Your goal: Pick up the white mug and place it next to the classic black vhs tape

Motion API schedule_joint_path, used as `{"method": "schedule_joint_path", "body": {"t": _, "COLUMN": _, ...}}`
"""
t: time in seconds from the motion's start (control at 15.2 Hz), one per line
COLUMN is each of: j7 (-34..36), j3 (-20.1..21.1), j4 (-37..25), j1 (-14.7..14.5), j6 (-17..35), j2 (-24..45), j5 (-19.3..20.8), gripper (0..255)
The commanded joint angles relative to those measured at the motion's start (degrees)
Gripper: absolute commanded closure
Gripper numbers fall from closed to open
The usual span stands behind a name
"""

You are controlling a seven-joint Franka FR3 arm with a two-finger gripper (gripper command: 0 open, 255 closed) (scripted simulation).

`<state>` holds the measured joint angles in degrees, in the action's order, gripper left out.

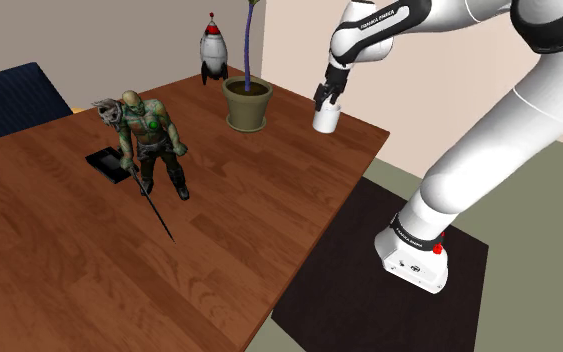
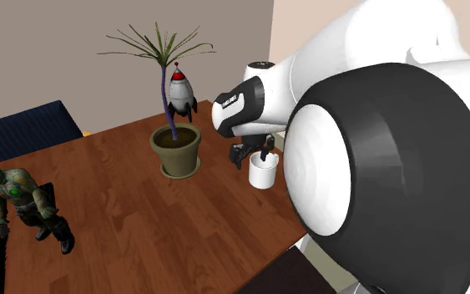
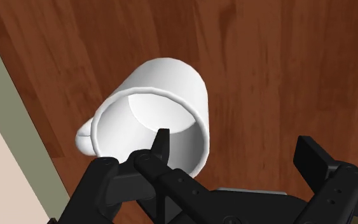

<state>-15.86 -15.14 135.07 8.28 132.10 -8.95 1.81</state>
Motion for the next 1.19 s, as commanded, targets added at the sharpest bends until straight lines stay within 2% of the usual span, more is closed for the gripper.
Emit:
{"method": "schedule_joint_path", "body": {"t": 0.0, "j7": -1.9, "j3": -1.0, "j4": -2.2, "j1": 0.3, "j6": 2.7, "j2": 4.1, "j5": -1.3, "gripper": 0}}
{"method": "schedule_joint_path", "body": {"t": 0.53, "j7": -3.3, "j3": -1.1, "j4": -0.7, "j1": 0.2, "j6": 8.4, "j2": 8.5, "j5": -3.2, "gripper": 0}}
{"method": "schedule_joint_path", "body": {"t": 1.06, "j7": -3.3, "j3": -1.1, "j4": -0.7, "j1": 0.2, "j6": 8.4, "j2": 8.5, "j5": -3.1, "gripper": 0}}
{"method": "schedule_joint_path", "body": {"t": 1.12, "j7": -3.3, "j3": -1.1, "j4": -0.7, "j1": 0.2, "j6": 8.4, "j2": 8.5, "j5": -3.1, "gripper": 255}}
